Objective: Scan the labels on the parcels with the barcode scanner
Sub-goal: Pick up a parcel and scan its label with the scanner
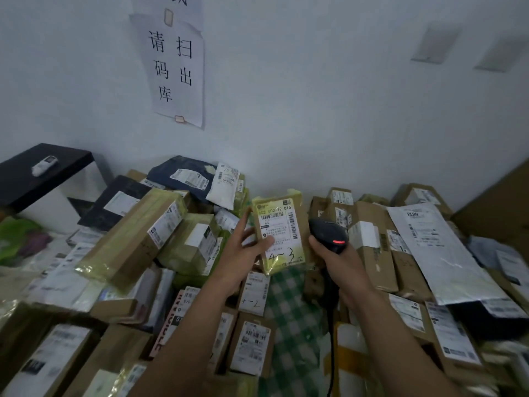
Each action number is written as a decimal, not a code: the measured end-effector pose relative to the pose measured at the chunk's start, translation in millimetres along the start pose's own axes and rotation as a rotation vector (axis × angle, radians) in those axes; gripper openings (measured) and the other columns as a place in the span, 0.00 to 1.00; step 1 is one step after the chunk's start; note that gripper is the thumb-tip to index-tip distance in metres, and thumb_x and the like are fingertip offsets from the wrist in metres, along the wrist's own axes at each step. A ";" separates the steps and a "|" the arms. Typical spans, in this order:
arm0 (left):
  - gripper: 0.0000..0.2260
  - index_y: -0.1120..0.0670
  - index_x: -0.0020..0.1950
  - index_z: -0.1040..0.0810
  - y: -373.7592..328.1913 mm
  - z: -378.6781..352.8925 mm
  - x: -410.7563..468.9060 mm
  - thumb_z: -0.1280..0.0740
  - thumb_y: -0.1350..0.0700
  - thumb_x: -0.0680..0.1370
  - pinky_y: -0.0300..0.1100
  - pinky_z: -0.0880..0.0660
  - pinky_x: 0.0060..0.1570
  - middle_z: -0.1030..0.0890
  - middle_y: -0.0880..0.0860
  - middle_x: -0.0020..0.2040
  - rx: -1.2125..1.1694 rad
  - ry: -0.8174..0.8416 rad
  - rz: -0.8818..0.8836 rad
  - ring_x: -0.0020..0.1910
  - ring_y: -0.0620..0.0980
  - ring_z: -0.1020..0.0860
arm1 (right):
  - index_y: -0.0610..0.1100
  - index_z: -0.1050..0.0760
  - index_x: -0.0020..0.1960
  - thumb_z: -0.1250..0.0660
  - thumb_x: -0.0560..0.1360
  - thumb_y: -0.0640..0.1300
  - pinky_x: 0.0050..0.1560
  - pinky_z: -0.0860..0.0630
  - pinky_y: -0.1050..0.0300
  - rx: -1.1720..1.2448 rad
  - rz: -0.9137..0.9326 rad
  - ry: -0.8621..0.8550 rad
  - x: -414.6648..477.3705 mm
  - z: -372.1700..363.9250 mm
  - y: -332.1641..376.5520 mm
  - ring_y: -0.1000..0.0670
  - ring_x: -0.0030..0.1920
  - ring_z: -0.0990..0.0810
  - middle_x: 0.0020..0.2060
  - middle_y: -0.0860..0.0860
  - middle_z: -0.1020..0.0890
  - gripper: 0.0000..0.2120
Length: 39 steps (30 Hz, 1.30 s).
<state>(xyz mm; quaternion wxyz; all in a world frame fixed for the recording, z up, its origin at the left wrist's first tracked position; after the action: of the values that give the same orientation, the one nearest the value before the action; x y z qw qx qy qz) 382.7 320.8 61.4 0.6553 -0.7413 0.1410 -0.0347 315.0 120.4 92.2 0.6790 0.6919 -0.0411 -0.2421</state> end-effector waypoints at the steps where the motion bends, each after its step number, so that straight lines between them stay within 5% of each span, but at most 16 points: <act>1: 0.40 0.32 0.80 0.43 -0.1 0.9 1.7 0.25 0.58 0.77 0.47 0.18 0.57 0.24 0.46 0.70 0.065 -0.031 -0.034 0.61 0.41 0.19 | 0.58 0.20 0.58 0.21 0.72 0.54 0.63 0.21 0.43 -0.039 0.022 -0.024 -1.5 0.0 0.7 0.49 0.57 0.17 0.53 0.54 0.14 0.17; 3: 0.43 0.31 0.80 0.47 -0.5 1.2 6.2 0.23 0.54 0.76 0.49 0.26 0.65 0.28 0.41 0.73 0.236 -0.077 -0.089 0.68 0.43 0.26 | 0.61 0.22 0.56 0.22 0.73 0.54 0.60 0.21 0.48 -0.065 0.052 -0.020 -6.7 -1.0 5.5 0.52 0.55 0.18 0.53 0.56 0.15 0.15; 6: 0.46 0.36 0.82 0.48 4.8 0.2 17.9 0.22 0.53 0.74 0.40 0.26 0.62 0.28 0.37 0.69 0.328 -0.097 -0.163 0.65 0.37 0.27 | 0.58 0.20 0.57 0.24 0.76 0.51 0.50 0.19 0.52 -0.071 0.046 0.091 -14.5 -5.7 13.2 0.53 0.47 0.14 0.48 0.55 0.13 0.12; 9: 0.45 0.42 0.83 0.45 17.5 3.3 31.3 0.22 0.56 0.75 0.30 0.25 0.59 0.25 0.34 0.65 0.349 -0.095 -0.196 0.61 0.29 0.25 | 0.55 0.20 0.60 0.26 0.77 0.49 0.53 0.19 0.47 -0.150 0.030 0.210 -20.2 -15.0 17.0 0.50 0.45 0.12 0.46 0.52 0.12 0.12; 12: 0.45 0.45 0.83 0.45 32.9 10.2 43.8 0.22 0.56 0.74 0.45 0.25 0.68 0.24 0.43 0.70 0.373 -0.128 -0.186 0.68 0.37 0.25 | 0.52 0.20 0.59 0.27 0.78 0.49 0.46 0.22 0.51 -0.185 0.011 0.263 -24.7 -21.1 16.8 0.50 0.41 0.13 0.43 0.49 0.12 0.11; 16: 0.50 0.36 0.82 0.51 56.0 18.3 65.8 0.23 0.41 0.68 0.59 0.27 0.70 0.27 0.49 0.74 0.433 -0.153 -0.168 0.74 0.49 0.28 | 0.49 0.20 0.58 0.26 0.78 0.49 0.42 0.23 0.54 -0.208 -0.038 0.319 -27.3 -23.5 15.8 0.48 0.41 0.12 0.39 0.47 0.13 0.10; 20: 0.51 0.29 0.80 0.54 76.6 24.5 88.4 0.24 0.35 0.66 0.62 0.28 0.70 0.28 0.51 0.75 0.457 -0.160 -0.169 0.75 0.53 0.30 | 0.49 0.21 0.57 0.28 0.79 0.48 0.39 0.24 0.56 -0.204 -0.040 0.328 -26.6 -23.2 17.1 0.48 0.41 0.12 0.38 0.47 0.14 0.08; 32: 0.51 0.30 0.80 0.53 68.2 17.3 80.4 0.24 0.37 0.67 0.62 0.28 0.70 0.28 0.49 0.75 0.474 -0.137 -0.154 0.75 0.52 0.30 | 0.49 0.20 0.58 0.29 0.80 0.48 0.38 0.26 0.55 -0.157 -0.040 0.368 -18.5 -17.8 15.7 0.49 0.39 0.14 0.37 0.47 0.15 0.08; 36: 0.42 0.40 0.81 0.42 50.1 10.9 63.0 0.22 0.55 0.75 0.52 0.22 0.64 0.24 0.48 0.71 0.261 -0.155 -0.062 0.67 0.48 0.23 | 0.50 0.19 0.59 0.26 0.77 0.50 0.44 0.23 0.52 -0.100 -0.049 0.267 -2.5 -12.3 8.5 0.49 0.45 0.13 0.43 0.49 0.12 0.11; 39: 0.24 0.43 0.68 0.31 57.2 10.8 58.3 0.25 0.54 0.77 0.56 0.16 0.52 0.19 0.54 0.64 -0.066 -0.197 0.146 0.56 0.54 0.16 | 0.53 0.19 0.60 0.25 0.75 0.54 0.46 0.19 0.55 -0.101 -0.017 0.121 18.9 -4.9 2.5 0.49 0.51 0.15 0.49 0.51 0.13 0.15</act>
<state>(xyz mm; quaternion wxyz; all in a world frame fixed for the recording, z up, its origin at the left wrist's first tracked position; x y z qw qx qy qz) 431.8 310.5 -3.9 0.6422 -0.7499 0.1304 0.0909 334.3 117.5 89.1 0.7122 0.6703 0.0182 -0.2076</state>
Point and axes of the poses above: each hand's wrist, its own x-axis towards the middle knuckle, its own z-axis out of the back of the hand, y = z × x, the point moved 2 cm from there along x, towards the middle knuckle
